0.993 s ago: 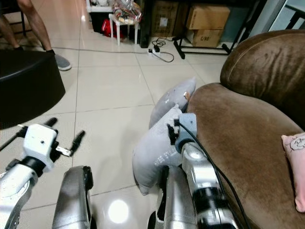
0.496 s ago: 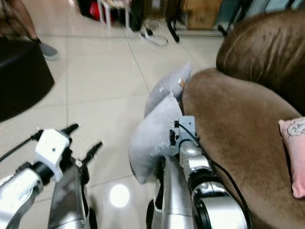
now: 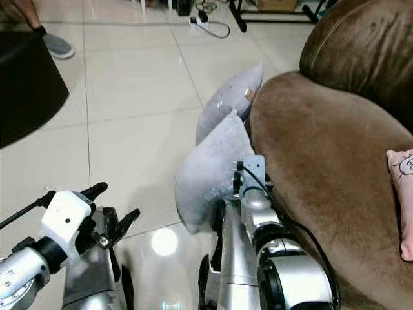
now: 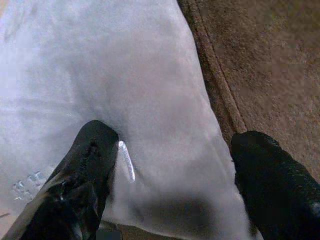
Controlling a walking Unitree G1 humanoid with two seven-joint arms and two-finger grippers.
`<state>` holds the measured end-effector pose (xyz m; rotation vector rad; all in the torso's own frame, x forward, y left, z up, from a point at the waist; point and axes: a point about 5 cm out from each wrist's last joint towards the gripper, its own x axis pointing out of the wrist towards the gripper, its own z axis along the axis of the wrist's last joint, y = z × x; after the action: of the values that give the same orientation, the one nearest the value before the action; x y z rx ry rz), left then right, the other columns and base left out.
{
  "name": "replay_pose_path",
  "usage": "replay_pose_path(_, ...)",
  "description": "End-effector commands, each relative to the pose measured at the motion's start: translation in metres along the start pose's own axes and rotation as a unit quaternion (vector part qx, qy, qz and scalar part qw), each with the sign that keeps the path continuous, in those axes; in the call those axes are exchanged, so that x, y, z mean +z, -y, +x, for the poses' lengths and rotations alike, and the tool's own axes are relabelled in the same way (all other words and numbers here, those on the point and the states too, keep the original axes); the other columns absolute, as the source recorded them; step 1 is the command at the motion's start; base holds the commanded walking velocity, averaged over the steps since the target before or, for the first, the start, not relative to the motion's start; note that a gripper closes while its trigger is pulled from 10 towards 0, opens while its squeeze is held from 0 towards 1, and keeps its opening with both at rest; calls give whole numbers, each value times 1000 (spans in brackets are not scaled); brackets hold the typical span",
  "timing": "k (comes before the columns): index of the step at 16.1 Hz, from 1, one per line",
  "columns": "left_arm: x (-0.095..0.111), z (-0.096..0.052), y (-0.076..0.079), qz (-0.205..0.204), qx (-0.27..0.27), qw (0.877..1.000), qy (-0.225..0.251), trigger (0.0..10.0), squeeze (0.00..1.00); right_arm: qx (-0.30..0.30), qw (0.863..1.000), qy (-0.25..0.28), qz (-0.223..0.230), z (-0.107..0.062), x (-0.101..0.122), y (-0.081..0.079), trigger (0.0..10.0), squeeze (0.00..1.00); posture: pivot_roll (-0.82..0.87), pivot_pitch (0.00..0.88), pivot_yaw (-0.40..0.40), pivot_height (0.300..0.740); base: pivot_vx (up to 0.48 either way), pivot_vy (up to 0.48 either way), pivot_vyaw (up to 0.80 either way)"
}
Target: Move the pillow to the sofa from floor
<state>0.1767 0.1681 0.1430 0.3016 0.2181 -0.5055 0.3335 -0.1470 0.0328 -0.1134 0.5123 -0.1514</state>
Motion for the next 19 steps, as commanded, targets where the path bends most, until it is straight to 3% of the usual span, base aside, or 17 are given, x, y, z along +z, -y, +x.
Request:
replay_pose_path(1,1,-3,3,-4,-9,1000,-4,10000,0,-7,1000,-17,-18,0,-8,4,3176,0,66,219,-110,447,0,0,0)
replay_pose_path(2,1,-4,7,-10,-31,999,-10,10000,0,1,999,-22,-25,-1,-9,0,0,0,65,217,-111,447,0,0,0)
replay_pose_path(4,-1,-8,15,-10,-82,996,-19,10000,0,9,999,-24,-20,-1,-10,-3,0,0,66,211,-114,447,0,0,0)
replay_pose_path(8,-1,-5,15,-12,-80,996,-21,10000,0,16,999,-29,-22,-1,-11,-4,0,0,65,190,-116,447,0,0,0)
replay_pose_path(11,-3,-4,20,-16,-111,993,-27,10000,0,28,999,-38,-27,-1,-12,-7,0,0,67,171,-118,447,0,0,0)
replay_pose_path(19,-12,-4,21,-38,-89,995,-34,10000,0,51,998,-33,-24,-2,-8,-15,0,0,75,86,-134,447,0,0,0)
